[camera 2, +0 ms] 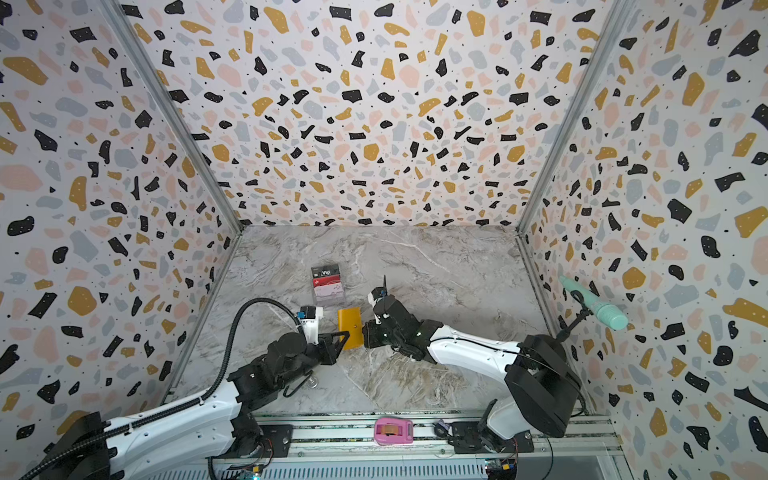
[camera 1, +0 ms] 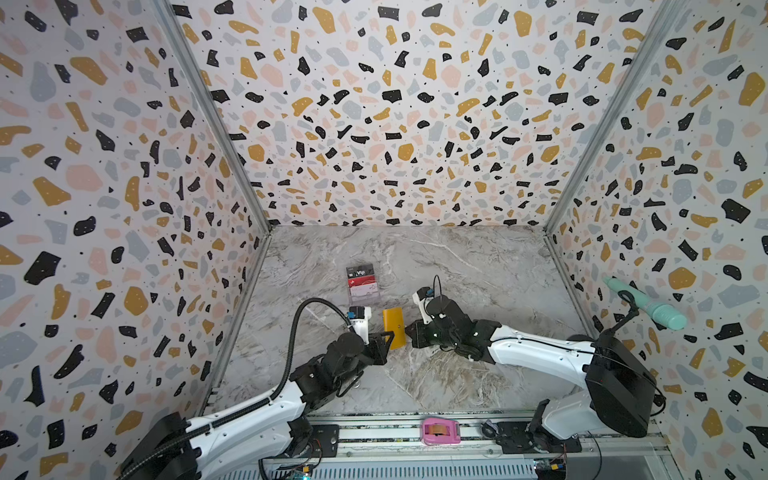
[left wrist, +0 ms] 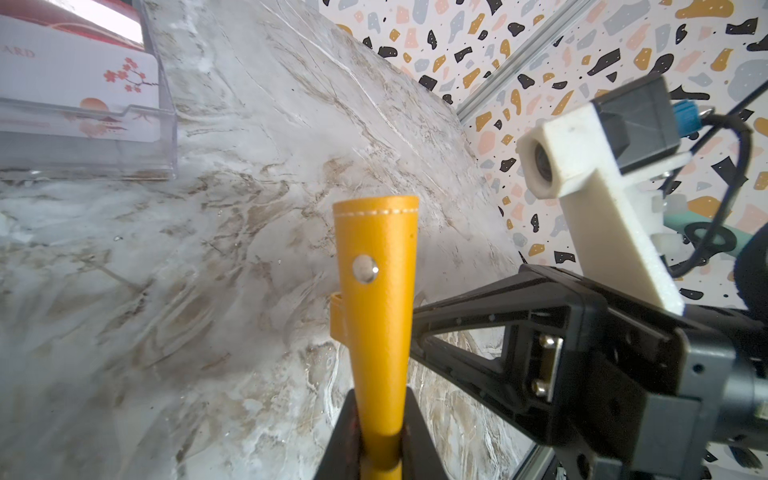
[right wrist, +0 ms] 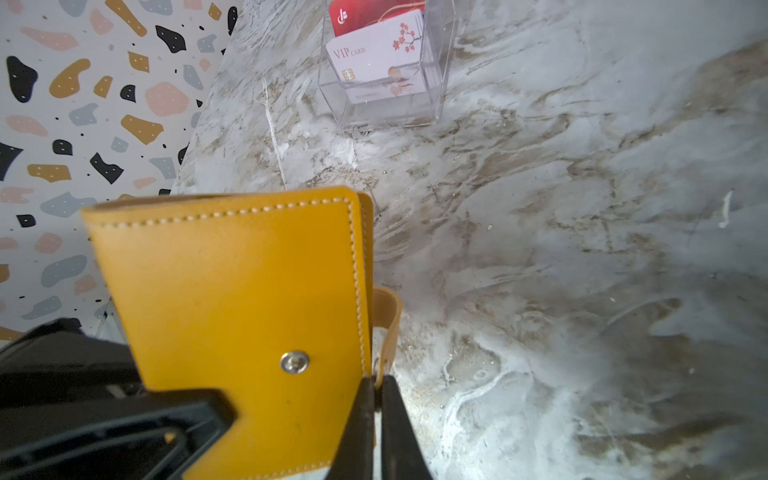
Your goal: Take the credit cards out of the card holder
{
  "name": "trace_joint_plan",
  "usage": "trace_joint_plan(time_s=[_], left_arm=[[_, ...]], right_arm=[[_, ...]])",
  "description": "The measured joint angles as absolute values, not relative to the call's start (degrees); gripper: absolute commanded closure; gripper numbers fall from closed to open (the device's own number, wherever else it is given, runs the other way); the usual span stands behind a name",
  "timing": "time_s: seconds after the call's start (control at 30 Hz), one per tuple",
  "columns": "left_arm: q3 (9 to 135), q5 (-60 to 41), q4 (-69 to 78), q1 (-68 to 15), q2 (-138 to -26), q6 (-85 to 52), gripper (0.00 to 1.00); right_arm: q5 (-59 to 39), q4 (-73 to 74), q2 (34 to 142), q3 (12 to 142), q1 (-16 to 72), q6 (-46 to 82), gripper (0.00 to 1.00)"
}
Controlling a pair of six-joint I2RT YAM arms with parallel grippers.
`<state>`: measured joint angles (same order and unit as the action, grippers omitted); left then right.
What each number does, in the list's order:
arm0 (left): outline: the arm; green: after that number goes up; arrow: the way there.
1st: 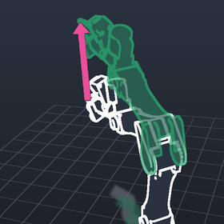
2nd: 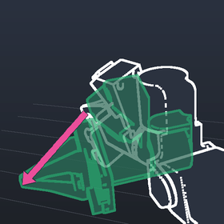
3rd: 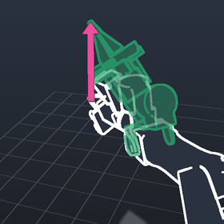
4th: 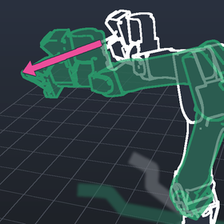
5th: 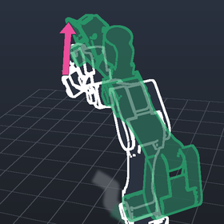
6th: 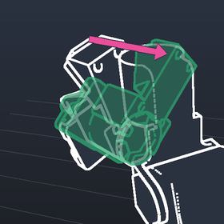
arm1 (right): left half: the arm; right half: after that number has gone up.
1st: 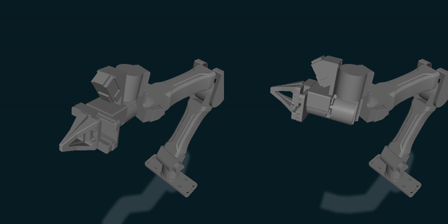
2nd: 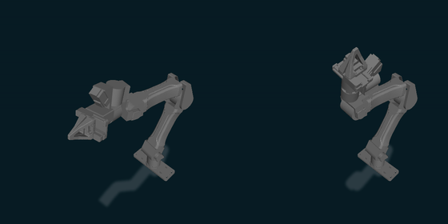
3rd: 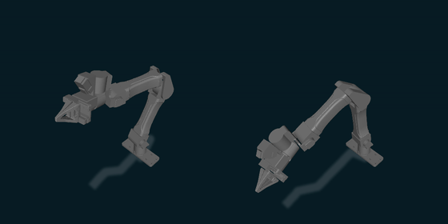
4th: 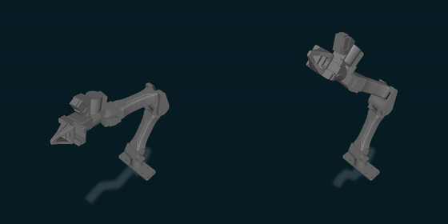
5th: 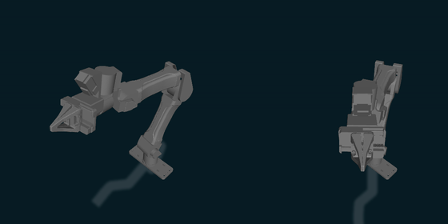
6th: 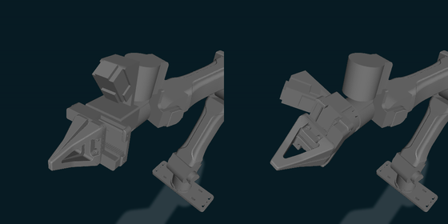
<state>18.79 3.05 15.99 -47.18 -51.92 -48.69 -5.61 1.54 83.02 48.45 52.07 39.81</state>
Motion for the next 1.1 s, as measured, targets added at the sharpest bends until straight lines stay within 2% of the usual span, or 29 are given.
trace_joint_plan(time_s=[0.1,0.23,0.53,0.6,0.97,1.1], left_arm=[[19.4,-1.5,16.8,-43.5,-53.7,-48.5,1.00],[22.1,-8.2,17.0,-39.1,-56.3,-46.3,1.00],[29.4,-23.4,17.8,-30.3,-62.8,-41.6,1.00],[30.8,-25.5,17.4,-28.9,-63.6,-40.9,1.00],[33.1,-32.9,22.0,-26.6,-64.0,-44.2,1.00],[31.1,-34.2,27.7,-26.6,-63.9,-48.0,1.00]], right_arm=[[-6.5,1.5,82.1,48.2,49.5,38.7,0.86],[-9.9,2.1,80.2,47.1,45.0,37.5,0.77],[-19.8,5.0,79.6,46.5,39.3,33.3,0.43],[-22.4,8.0,79.1,44.9,38.7,32.9,0.38],[-34.9,23.5,78.6,37.7,34.6,33.3,0.38],[-39.3,31.7,77.5,34.3,31.9,36.1,0.48]])
